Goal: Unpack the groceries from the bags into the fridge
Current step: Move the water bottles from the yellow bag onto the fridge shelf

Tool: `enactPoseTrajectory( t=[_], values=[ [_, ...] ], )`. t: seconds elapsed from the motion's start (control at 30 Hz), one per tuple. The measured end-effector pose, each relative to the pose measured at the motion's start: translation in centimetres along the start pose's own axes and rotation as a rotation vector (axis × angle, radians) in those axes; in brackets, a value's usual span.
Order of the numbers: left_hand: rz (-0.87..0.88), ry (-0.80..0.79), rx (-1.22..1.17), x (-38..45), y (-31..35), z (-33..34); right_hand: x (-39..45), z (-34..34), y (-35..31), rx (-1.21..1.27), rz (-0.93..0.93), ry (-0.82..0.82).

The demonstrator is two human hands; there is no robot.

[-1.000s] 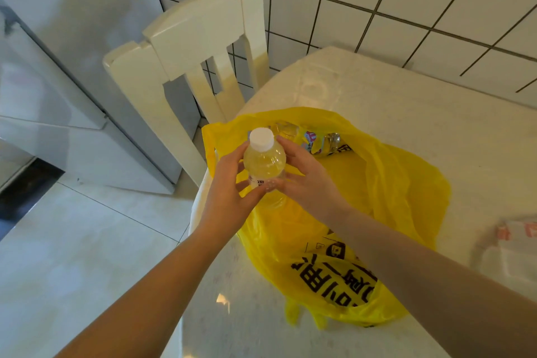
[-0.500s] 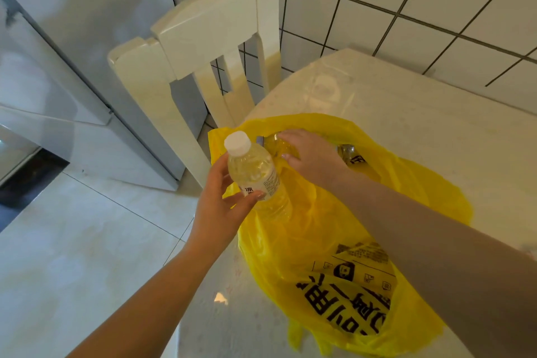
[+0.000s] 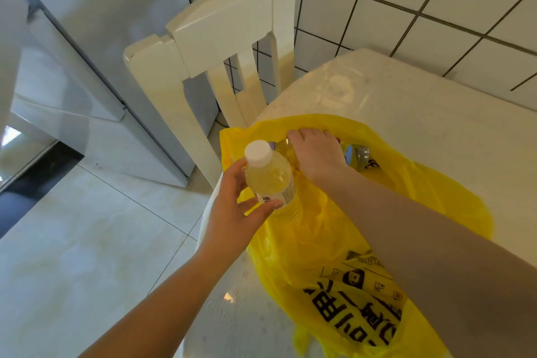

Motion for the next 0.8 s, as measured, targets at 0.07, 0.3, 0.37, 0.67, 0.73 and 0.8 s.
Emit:
enactPoseTrajectory(
  t=[0.07,0.3,0.37,0.67,0.73,0.8],
  values=[
    [-0.010,-0.014,-0.004,-0.1,0.0,0.3,-0.8,-0.5,0.1,0.033,-0.015,0.043],
    [0.036,-0.007,-0.058,-1.8,1.4,0.1,-7.3,-6.5,2.4,0.670,0.222,0.428],
    [0.083,-0.003,-0.069,-2.7,2.7,-0.4,-9.3,-7.9,2.4,0.837,0.279,0.535],
    [0.274,0.092,-0.072,-11.4,7.6,-5.8,-17.1,-16.4,-3.3,1.054,0.170,0.803],
    [0.294,0.125,-0.074,-14.3,7.8,-7.4,-18.6,-18.0,-5.5,1.086,0.102,0.828],
    [0.309,0.166,-0.084,-17.4,7.8,-9.1,-19.9,-19.3,-7.9,1.109,0.032,0.830]
  ],
)
Point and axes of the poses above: each hand's wrist, its own x-axis towards the middle knuckle, its own z-axis out of the palm, y = z × x, the point moved 7 cm from there along x, towards the middle knuckle, and after that the axes turned 13 degrees about -z, right-handed, at the moved point
